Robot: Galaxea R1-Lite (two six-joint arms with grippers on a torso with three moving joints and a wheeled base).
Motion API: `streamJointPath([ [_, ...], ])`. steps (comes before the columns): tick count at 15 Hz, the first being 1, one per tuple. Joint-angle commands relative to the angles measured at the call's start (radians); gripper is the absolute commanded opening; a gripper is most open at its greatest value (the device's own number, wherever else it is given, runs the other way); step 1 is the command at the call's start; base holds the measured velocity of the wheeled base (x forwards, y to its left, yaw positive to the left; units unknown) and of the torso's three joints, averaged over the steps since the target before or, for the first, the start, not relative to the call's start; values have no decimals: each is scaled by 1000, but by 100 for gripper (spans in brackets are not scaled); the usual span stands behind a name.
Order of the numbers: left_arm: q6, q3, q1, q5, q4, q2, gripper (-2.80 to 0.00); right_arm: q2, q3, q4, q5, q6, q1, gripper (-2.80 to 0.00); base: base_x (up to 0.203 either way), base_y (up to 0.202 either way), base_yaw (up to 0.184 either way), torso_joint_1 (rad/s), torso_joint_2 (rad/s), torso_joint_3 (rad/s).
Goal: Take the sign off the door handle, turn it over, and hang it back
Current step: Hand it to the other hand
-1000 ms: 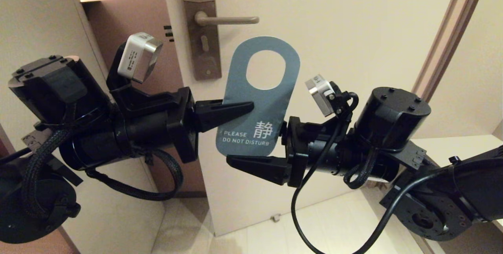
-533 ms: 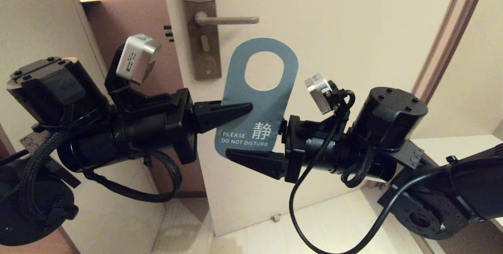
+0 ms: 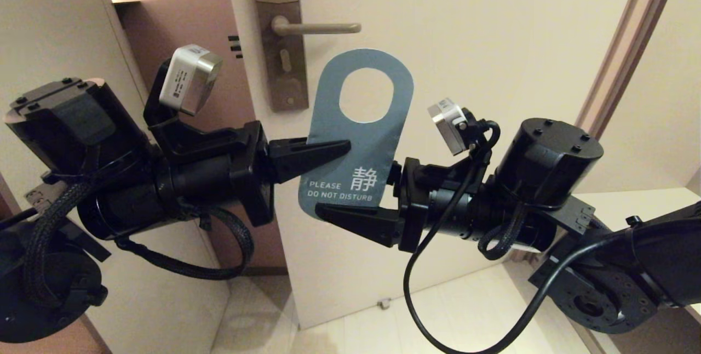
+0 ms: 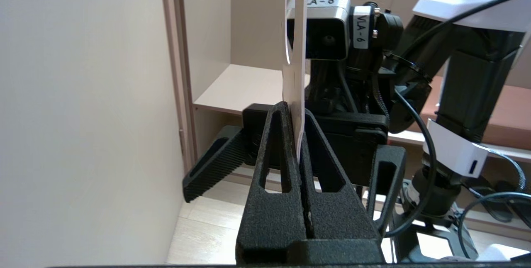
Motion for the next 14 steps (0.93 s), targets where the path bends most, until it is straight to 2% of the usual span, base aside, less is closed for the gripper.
streamJointPath([
  [1, -1, -3, 2, 1, -6, 0, -280, -2, 1, -7, 4, 1, 1, -141, 0, 0, 0, 0, 0, 0],
  [2, -3, -4, 0, 1, -6, 0, -280, -3, 2, -7, 4, 1, 1, -280, 0, 0, 0, 0, 0, 0],
  [8, -6, -9, -3, 0, -6, 2, -280, 3, 3, -7, 5, 0, 1, -280, 0, 0, 0, 0, 0, 0],
  [14, -3, -6, -44, 1, -5, 11, -280, 1, 6, -7, 5, 0, 1, -280, 0, 0, 0, 0, 0, 0],
])
